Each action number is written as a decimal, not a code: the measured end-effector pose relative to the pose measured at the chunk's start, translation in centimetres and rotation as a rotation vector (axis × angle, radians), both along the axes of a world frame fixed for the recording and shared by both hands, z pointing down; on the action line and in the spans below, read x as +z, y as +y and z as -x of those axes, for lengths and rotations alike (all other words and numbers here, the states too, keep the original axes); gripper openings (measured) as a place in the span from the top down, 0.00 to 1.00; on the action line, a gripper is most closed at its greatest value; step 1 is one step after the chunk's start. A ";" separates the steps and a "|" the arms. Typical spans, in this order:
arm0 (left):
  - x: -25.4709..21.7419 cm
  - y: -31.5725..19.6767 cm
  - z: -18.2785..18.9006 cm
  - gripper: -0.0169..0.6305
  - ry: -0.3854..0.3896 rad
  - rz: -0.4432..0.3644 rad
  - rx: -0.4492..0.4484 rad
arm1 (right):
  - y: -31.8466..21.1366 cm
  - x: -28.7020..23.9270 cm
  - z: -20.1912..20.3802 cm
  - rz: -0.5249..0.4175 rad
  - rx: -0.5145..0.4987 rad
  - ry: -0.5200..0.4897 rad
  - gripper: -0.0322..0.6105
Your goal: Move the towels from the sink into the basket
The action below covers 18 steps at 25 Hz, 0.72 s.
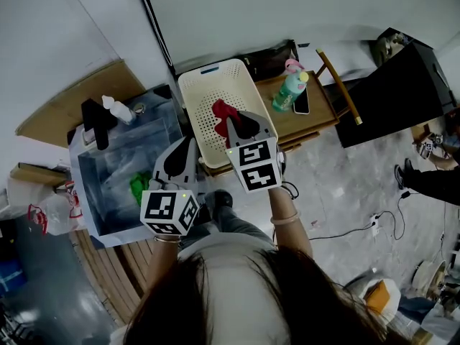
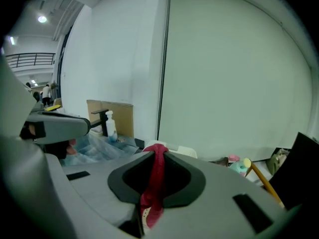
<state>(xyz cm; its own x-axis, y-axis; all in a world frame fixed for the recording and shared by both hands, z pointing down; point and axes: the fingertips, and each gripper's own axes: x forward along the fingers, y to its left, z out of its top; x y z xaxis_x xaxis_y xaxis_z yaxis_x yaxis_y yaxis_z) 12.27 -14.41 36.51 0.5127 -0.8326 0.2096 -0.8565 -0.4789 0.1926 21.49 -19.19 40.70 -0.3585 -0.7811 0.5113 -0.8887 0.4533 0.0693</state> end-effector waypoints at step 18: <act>1.7 -1.9 -3.1 0.96 -0.032 0.067 0.025 | -6.4 10.3 -2.3 0.119 -0.066 0.168 0.86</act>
<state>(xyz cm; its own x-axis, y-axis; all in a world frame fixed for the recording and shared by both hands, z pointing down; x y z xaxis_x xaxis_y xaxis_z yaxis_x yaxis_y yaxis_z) 15.41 -16.36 38.26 0.5255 -0.8029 0.2815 -0.8505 -0.4874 0.1978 23.75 -25.57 50.97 -0.3085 -0.6897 0.6551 -0.8374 0.5236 0.1569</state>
